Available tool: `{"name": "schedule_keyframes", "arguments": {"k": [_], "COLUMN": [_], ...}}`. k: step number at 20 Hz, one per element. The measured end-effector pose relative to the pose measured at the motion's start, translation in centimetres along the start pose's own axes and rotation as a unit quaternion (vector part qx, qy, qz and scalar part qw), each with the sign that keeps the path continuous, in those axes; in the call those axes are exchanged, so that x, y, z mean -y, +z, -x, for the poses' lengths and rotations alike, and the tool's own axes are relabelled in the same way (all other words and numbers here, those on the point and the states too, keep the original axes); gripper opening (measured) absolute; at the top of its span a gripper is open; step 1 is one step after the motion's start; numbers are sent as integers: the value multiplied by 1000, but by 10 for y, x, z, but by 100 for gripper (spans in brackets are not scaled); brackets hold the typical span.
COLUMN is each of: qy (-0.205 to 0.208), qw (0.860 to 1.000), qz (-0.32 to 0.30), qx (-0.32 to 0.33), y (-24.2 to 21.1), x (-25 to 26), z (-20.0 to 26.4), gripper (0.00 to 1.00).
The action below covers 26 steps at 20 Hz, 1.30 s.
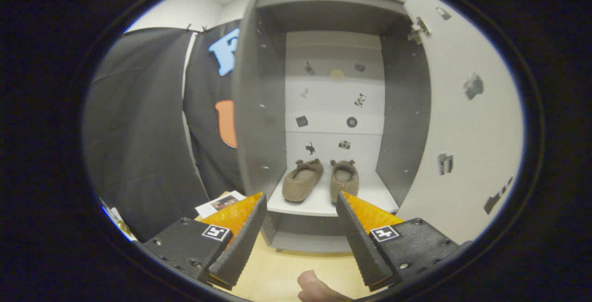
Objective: Open the shoe cabinet door, grab the shoes and put them into the shoe cabinet, then close the shoe cabinet door.
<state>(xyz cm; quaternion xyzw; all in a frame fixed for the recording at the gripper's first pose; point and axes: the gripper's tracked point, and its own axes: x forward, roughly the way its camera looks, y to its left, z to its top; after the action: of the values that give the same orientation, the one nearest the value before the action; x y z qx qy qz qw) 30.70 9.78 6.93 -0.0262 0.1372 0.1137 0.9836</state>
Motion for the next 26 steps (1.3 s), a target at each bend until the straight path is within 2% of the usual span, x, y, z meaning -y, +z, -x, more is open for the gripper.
{"name": "schedule_keyframes", "arguments": {"k": [2, 8, 11, 13, 16, 21, 24, 26], "qy": [0, -36, -23, -19, -42, -93, -91, -92], "qw": [1000, 995, 994, 994, 991, 984, 983, 984], "qz": [21, 53, 47, 44, 38, 13, -17, -11], "qx": [24, 76, 97, 100, 125, 151, 157, 154], "y": [3, -4, -18, -31, -41, -77, -97, -117], "x": [-3, 36, 56, 78, 128, 217, 268, 310], "z": [47, 184, 251, 288, 334, 366, 349, 321], "gripper": [99, 100, 100, 100, 100, 100, 100, 100]}}
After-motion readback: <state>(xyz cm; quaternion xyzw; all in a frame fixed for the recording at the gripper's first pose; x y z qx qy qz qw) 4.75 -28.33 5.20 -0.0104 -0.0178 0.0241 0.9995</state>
